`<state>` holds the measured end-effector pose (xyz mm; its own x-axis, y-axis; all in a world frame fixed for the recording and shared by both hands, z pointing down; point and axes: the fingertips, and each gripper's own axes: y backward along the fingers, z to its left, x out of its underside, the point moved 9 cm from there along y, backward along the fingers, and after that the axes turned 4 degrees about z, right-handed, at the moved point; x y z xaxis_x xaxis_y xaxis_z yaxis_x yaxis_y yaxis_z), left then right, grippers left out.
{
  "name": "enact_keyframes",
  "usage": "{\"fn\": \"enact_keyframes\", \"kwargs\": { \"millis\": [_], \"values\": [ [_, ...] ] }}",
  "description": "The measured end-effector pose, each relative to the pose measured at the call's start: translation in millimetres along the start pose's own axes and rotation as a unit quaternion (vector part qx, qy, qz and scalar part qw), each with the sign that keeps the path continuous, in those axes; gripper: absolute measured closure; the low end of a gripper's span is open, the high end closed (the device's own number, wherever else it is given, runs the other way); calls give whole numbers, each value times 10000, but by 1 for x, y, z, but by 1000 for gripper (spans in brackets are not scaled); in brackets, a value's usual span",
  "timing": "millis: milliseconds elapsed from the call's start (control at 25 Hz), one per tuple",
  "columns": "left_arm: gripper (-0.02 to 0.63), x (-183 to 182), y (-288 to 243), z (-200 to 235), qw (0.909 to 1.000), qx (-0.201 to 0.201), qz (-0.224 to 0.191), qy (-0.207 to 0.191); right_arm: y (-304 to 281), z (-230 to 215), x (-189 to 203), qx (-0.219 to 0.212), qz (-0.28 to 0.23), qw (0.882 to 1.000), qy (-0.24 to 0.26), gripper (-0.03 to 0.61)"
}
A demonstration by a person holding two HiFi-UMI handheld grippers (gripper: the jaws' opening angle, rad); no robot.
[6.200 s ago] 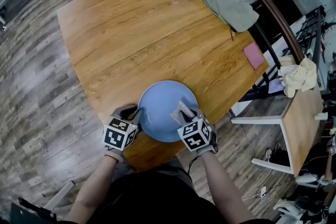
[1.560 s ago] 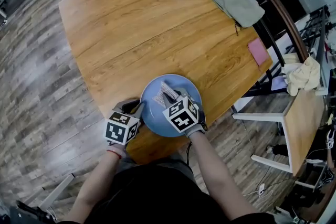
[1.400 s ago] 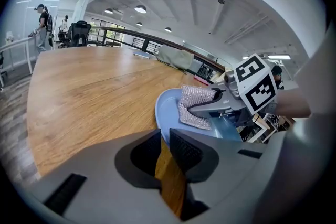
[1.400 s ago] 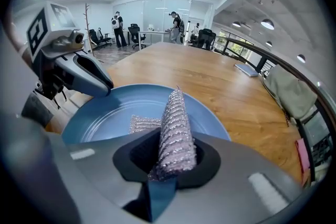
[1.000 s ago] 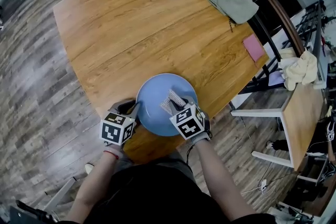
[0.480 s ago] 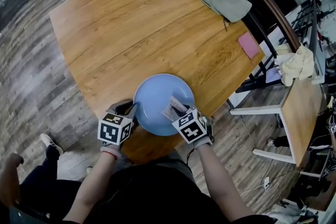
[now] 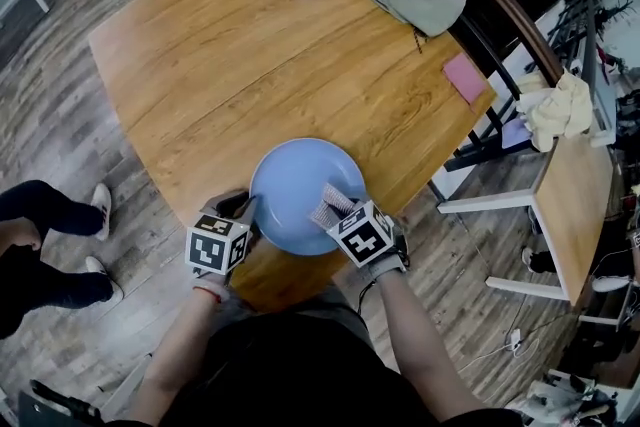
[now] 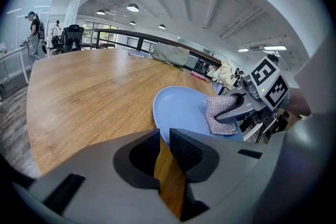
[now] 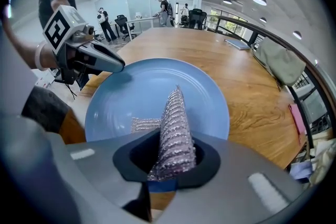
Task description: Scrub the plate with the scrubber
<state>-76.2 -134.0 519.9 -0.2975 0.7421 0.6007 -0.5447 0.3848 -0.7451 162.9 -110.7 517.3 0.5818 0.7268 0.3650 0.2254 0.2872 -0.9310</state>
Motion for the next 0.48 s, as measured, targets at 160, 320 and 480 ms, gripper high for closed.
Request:
{"fn": "enact_keyframes", "kwargs": {
  "millis": [160,320,480],
  "values": [
    [565,-1,2,-5,9996,-42,25,-291,12,0,-3,42,-16,10000,-10,506],
    [565,-6,12,-4,9984,-65,-244,-497,22,0,-4,90,-220,9997,-48,506],
    [565,-15,19,-1,9971,-72,-446,-620,37,-5,-7,243,-683,9972,-167,505]
  ]
}}
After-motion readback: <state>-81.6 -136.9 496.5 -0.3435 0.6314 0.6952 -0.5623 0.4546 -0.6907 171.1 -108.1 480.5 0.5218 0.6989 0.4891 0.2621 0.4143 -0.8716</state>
